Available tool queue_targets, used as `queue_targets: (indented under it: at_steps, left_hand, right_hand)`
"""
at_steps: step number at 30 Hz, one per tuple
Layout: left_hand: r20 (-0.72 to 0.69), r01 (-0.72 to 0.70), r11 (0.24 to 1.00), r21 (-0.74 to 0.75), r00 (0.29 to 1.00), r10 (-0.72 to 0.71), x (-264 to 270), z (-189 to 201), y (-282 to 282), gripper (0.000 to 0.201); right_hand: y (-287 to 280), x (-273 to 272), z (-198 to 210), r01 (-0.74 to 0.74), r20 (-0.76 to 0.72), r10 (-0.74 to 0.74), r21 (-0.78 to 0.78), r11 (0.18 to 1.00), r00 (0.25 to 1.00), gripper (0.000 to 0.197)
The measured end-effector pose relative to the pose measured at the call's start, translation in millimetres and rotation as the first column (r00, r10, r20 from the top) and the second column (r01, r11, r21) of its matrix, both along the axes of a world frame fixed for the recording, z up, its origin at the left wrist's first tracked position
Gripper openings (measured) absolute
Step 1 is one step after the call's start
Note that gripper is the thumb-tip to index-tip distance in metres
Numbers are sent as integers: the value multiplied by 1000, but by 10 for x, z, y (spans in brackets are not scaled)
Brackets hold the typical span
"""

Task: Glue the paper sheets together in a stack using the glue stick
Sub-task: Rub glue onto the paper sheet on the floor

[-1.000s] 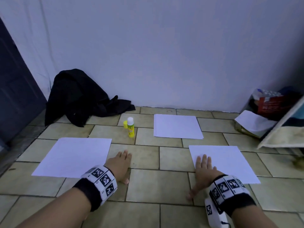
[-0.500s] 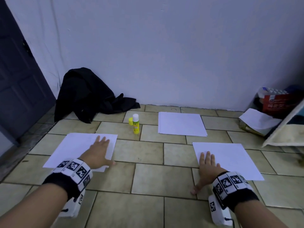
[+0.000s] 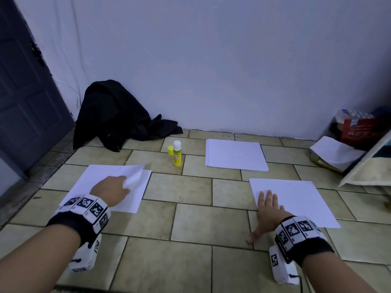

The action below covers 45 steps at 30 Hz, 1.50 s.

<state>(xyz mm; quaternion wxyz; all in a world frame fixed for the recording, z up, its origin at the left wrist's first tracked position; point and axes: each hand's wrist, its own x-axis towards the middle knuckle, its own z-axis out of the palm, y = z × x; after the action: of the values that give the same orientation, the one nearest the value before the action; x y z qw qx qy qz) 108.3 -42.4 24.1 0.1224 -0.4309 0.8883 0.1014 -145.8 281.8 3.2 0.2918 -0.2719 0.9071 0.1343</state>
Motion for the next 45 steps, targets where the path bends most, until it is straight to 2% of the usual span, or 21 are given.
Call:
queue_targets:
  at_steps: [3, 6, 10, 16, 21, 24, 27, 29, 31, 34, 36, 39, 45]
  left_hand:
    - [-61, -21, 993, -114, 998, 14, -91, 178, 105, 29]
    - [-12, 106, 974, -201, 994, -111, -281, 377, 474, 25]
    - [13, 293, 945, -146, 956, -294, -611, 387, 1129, 25]
    - [-50, 473, 880, -43, 879, -475, -931, 62, 1751, 24]
    - [-32, 534, 845, 13, 845, -534, -1020, -48, 1912, 57]
    - [-52, 535, 842, 73, 845, -533, -1007, -51, 1857, 54]
    - [-132, 529, 840, 121, 848, -514, -961, -18, 1727, 48]
    - [-217, 502, 860, 89, 853, -475, -927, -3, 1582, 47]
    - [-302, 435, 900, 31, 862, -406, -891, -32, 1355, 46]
    - [-357, 304, 953, 5, 891, -282, -790, -124, 942, 49]
    - [-303, 254, 966, 53, 926, -227, -692, -175, 735, 53]
    - [-180, 211, 968, 133, 966, -186, -552, -216, 575, 62]
    - [-102, 80, 992, 93, 992, -71, -390, -261, 360, 83]
  right_hand:
    - [6, -6, -4, -7, -7, 7, -3, 1000, 1000, 153]
    - [7, -18, -7, -10, -11, 10, -5, 1000, 1000, 153]
    - [-1, -10, -3, -10, -14, 10, 1, 1000, 1000, 153]
    - [3, -14, 19, -10, 10, 10, -11, 1000, 1000, 153]
    - [47, -33, 108, -11, 8, 11, -63, 998, 1000, 146]
    - [20, -92, 188, 51, 10, -50, -155, 987, 999, 128]
    - [-107, -40, 242, 61, -83, -89, -288, 956, 993, 108]
    - [-255, 66, 259, -20, -103, -22, -396, 918, 994, 100]
    - [-415, 230, 259, -129, -59, 115, -467, 875, 992, 96]
    - [-582, 448, 182, -290, 11, 318, -384, 877, 948, 100]
    - [-599, 476, 108, -345, 29, 366, -267, 900, 930, 103]
    - [-545, 399, 83, -320, 20, 330, -188, 929, 944, 106]
    - [-506, 279, 239, -292, -56, 289, -54, 955, 956, 104]
